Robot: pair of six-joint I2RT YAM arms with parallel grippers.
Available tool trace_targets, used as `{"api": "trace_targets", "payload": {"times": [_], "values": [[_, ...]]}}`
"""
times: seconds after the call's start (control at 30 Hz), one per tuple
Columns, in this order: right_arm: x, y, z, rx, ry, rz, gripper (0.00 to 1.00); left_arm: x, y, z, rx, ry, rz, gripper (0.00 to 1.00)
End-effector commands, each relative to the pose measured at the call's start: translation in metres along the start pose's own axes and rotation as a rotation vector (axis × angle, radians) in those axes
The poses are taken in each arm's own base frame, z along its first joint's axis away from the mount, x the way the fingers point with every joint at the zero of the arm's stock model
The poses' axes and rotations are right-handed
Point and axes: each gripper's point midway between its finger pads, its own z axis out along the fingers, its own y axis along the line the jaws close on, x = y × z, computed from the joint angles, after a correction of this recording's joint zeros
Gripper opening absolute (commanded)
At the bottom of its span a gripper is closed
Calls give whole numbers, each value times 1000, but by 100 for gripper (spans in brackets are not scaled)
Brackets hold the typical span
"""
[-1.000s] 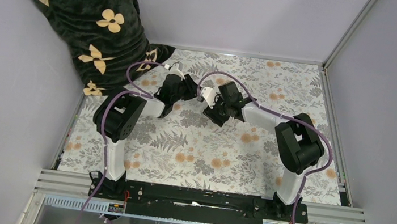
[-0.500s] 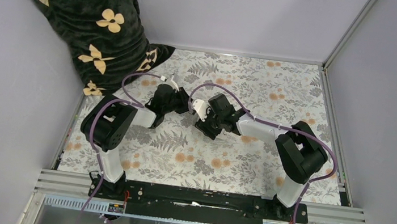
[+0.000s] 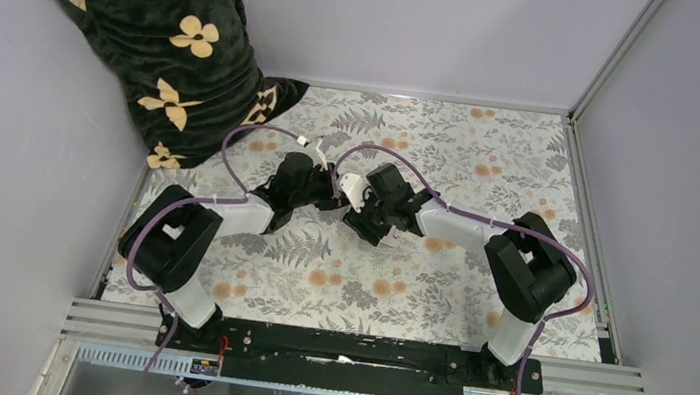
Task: Fold the paper box
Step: Close the paper box at the center of the board.
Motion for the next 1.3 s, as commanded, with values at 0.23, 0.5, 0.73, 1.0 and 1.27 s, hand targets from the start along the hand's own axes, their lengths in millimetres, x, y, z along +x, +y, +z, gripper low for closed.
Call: {"api": "trace_targets", "payload": {"times": [0.23, 0.5, 0.73, 1.0, 1.27], "values": [[32, 38, 8, -156, 123, 55, 61, 50, 11, 21, -86, 154, 27, 14], [19, 38, 1, -160, 87, 55, 64, 67, 29, 41, -211, 202, 64, 13], [3, 32, -17, -124, 47, 64, 72, 74, 40, 48, -279, 234, 92, 13], [-14, 22, -33, -111, -23, 83, 89, 76, 47, 53, -307, 256, 110, 13], [-28, -5, -49, -27, -136, 111, 91, 78, 49, 57, -308, 271, 120, 12]]}}
